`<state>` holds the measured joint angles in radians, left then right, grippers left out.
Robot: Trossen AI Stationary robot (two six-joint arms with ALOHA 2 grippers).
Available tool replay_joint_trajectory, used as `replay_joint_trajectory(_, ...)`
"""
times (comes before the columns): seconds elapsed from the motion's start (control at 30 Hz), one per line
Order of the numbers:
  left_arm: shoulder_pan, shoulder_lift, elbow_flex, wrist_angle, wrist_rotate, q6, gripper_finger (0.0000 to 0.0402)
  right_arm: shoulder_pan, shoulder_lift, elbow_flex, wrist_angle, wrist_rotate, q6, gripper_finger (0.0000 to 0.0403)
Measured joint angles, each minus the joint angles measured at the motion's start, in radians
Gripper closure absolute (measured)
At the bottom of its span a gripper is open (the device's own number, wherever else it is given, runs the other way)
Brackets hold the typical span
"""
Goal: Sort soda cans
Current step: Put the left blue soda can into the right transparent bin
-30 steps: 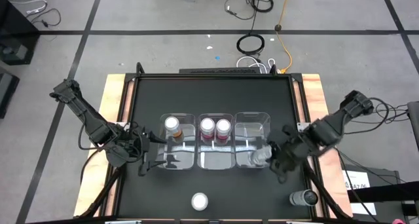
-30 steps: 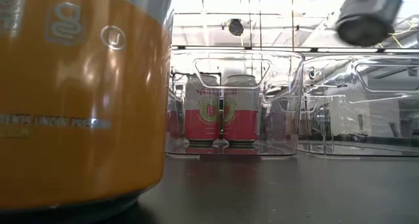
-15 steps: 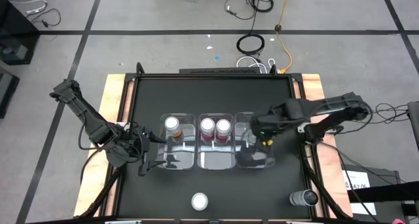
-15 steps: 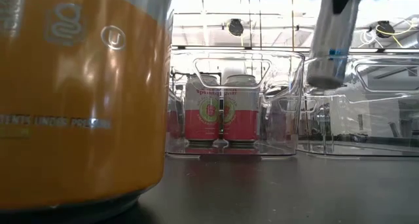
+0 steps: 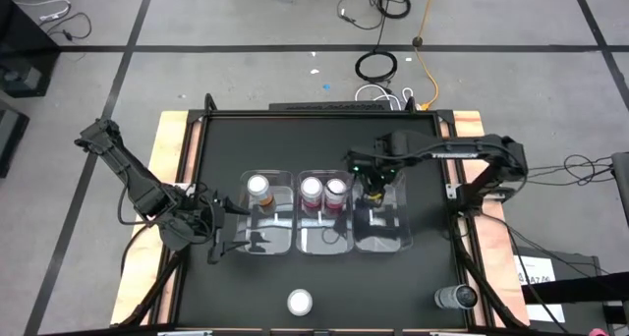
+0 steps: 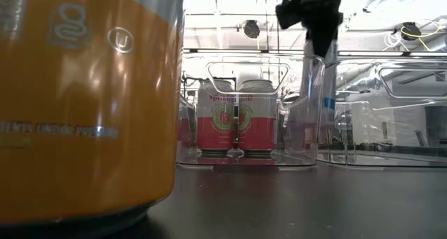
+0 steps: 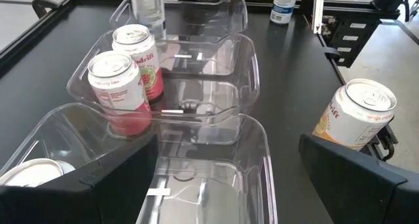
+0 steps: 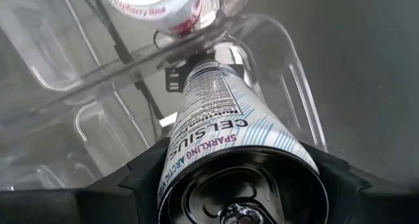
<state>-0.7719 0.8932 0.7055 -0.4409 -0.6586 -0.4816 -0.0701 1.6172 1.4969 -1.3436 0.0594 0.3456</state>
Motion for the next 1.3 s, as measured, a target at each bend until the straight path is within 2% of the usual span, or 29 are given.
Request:
replay_joint_trajectory(0.27, 0.000, 0.000, 0.000, -0.023, 0.000, 0.000, 0.0022, -0.065, 0.098, 0.000, 0.040, -0.060, -0.086, 0.0152)
replay_joint_trajectory(0.43, 0.000, 0.000, 0.000, -0.023, 0.000, -0.002, 0.0022, -0.082, 0.129, 0.000, 0.066, -0.060, -0.105, 0.0151)
replay_joint_trajectory(0.87, 0.000, 0.000, 0.000, -0.022, 0.000, -0.003, 0.0022, -0.091, 0.132, 0.000, 0.062, -0.057, -0.097, 0.0100)
replay_joint_trajectory(1.3, 0.000, 0.000, 0.000, -0.015, 0.000, -0.009, 0.0022, -0.092, 0.131, 0.000, 0.061, -0.054, -0.082, 0.0097)
